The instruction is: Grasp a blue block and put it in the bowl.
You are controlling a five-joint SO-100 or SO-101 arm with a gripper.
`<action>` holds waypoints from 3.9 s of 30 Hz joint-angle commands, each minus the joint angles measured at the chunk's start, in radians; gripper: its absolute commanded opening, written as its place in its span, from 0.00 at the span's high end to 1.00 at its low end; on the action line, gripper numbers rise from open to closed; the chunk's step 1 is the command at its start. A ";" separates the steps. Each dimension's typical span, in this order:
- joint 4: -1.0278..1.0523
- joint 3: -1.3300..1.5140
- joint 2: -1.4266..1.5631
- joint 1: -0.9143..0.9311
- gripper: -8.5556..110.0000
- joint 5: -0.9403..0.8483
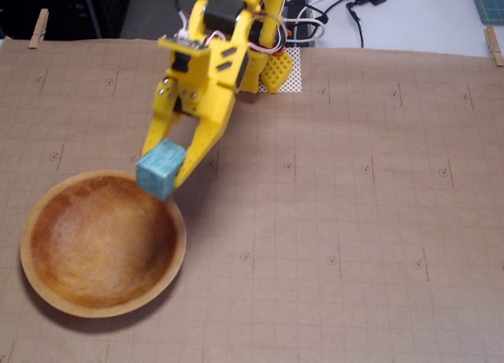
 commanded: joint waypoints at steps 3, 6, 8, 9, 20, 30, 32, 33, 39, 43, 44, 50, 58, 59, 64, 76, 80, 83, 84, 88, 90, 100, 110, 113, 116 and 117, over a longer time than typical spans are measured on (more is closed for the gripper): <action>-0.101 -0.037 -0.114 0.032 0.92 -0.009; -0.133 -0.038 -0.153 0.043 0.92 -0.009; -0.164 -0.038 -0.181 0.054 0.92 -0.009; -0.175 -0.038 -0.198 0.058 0.92 -0.009; -0.261 -0.077 -0.367 0.098 0.92 -0.011; -0.265 -0.275 -0.580 0.135 0.92 0.002; -0.256 -0.311 -0.609 0.135 0.92 0.002; -0.253 -0.327 -0.624 0.135 0.92 0.003; -0.252 -0.411 -0.716 0.135 0.92 0.005; -0.252 -0.437 -0.769 0.132 0.92 0.005; -0.252 -0.439 -0.779 0.132 0.92 0.003; -0.250 -0.442 -0.827 0.129 0.92 0.002; -0.250 -0.440 -0.877 0.133 0.92 0.002; -0.250 -0.440 -0.885 0.133 0.92 0.002; -0.250 -0.442 -0.890 0.135 0.91 0.002; -0.250 -0.443 -0.884 0.135 0.72 0.003; -0.250 -0.443 -0.884 0.135 0.71 0.003; -0.250 -0.443 -0.881 0.135 0.71 0.003; -0.250 -0.443 -0.874 0.135 0.71 0.003; -0.249 -0.426 -0.793 0.129 0.71 0.005; -0.230 -0.425 -0.749 0.123 0.71 0.005; 0.008 -0.439 -0.443 0.072 0.71 0.009; 0.196 -0.371 -0.104 0.031 0.71 0.008; 0.282 -0.353 0.018 -0.008 0.71 0.008; 0.365 -0.341 0.110 -0.064 0.72 0.008; 0.391 -0.334 0.133 -0.081 0.72 0.008</action>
